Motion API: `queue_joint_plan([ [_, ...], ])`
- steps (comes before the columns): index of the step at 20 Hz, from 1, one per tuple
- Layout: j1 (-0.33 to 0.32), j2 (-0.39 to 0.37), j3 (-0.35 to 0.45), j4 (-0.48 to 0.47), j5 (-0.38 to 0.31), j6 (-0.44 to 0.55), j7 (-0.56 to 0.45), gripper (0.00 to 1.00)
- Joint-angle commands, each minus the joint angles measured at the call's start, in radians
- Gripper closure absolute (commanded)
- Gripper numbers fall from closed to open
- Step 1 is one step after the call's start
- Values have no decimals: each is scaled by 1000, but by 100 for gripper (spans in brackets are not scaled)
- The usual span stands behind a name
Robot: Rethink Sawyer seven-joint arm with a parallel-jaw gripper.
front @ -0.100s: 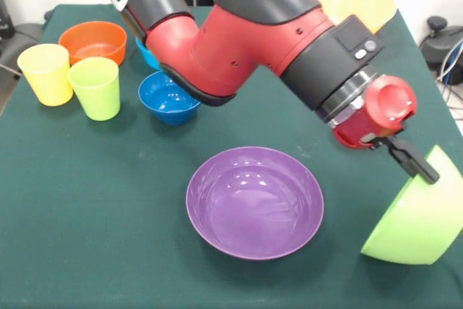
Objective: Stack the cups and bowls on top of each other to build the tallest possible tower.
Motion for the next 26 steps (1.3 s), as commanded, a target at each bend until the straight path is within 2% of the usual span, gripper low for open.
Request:
queue_joint_plan([
  [1, -30, 102, 37, -141, -71, 154, -395, 100],
  [9, -88, 153, 64, -116, -48, 189, -484, 100],
  [16, -145, 153, 57, -65, -34, 216, -506, 100],
  [22, -188, 198, 52, -29, -67, 185, -524, 100],
  [26, -206, 248, 57, -39, -85, 182, -569, 100],
])
